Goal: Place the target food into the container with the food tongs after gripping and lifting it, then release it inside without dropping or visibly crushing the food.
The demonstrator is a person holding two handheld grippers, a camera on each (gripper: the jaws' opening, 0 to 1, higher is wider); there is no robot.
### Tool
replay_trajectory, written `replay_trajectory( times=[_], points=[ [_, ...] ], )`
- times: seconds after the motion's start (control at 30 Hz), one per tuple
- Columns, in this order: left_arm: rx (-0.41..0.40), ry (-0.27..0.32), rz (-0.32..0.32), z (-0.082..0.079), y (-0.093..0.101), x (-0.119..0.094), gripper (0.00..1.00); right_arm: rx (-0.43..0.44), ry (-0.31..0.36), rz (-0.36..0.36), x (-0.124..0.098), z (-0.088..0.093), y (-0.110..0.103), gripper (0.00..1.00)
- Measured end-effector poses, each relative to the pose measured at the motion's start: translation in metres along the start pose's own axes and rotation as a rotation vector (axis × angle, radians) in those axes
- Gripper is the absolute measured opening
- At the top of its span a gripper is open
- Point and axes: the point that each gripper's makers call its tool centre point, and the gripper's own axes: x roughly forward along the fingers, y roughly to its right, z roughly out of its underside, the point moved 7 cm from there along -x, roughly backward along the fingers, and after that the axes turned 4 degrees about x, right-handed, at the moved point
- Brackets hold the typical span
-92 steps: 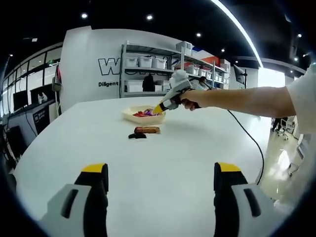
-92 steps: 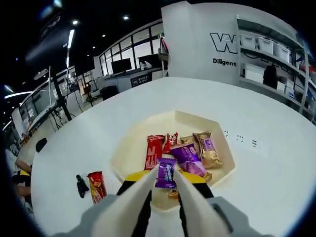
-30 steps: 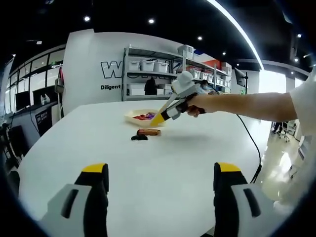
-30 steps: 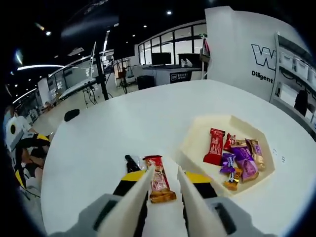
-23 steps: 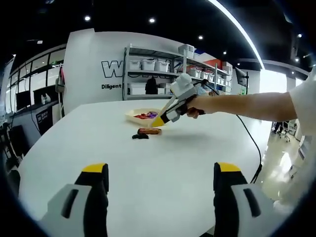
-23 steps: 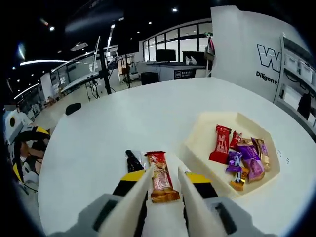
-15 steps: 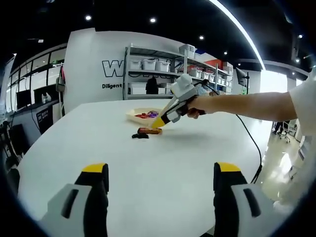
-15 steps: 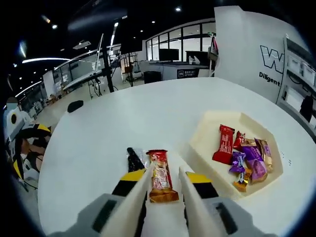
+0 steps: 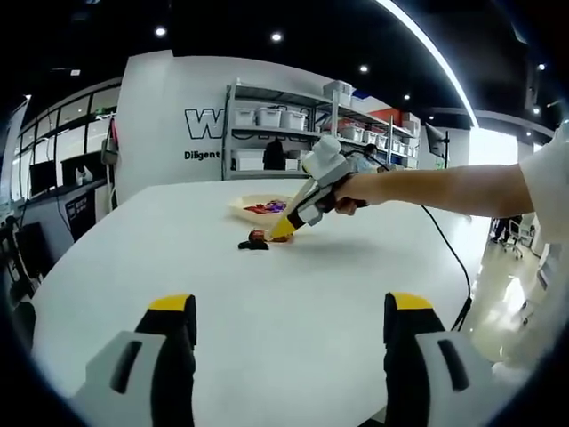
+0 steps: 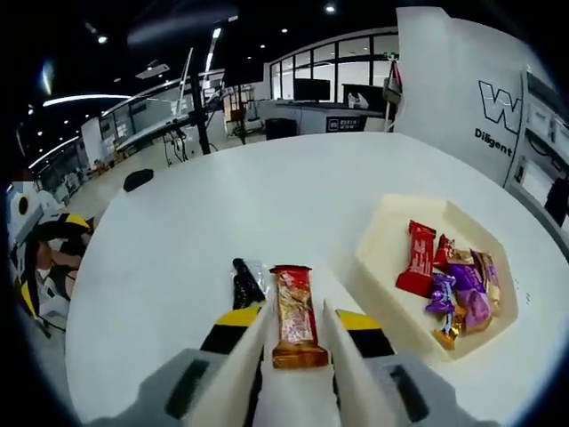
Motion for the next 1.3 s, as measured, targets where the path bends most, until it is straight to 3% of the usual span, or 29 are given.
replay_trajectory(
  times=[0.2,0.33,0.57,0.67,0.77,1.3],
  points=[
    [-0.008,0.0,-0.005,0.002,-0.002,-0.001,0.86,-0.02,-0.008,0.002,0.001,0.0,0.001,0.23],
    [-0.011,0.003,-0.002,0.003,-0.001,-0.001,0.86,-0.092,-0.013,0.009,0.0,0.001,-0.002,0.2],
    [-0.013,0.004,-0.001,0.002,-0.002,-0.001,0.85,-0.016,-0.023,0.033,-0.001,0.001,-0.002,0.17],
    [-0.006,0.01,0.001,-0.002,-0.002,-0.002,0.85,0.039,0.002,0.022,-0.002,0.003,-0.002,0.16],
    [-0.004,0.015,0.001,-0.004,-0.002,-0.004,0.85,0.15,0.061,0.005,-0.006,0.001,-0.002,0.15],
    [0.0,0.026,0.026,-0.007,0.011,-0.002,0.85,0.146,0.098,0.06,-0.048,0.009,0.008,0.16]
  ],
)
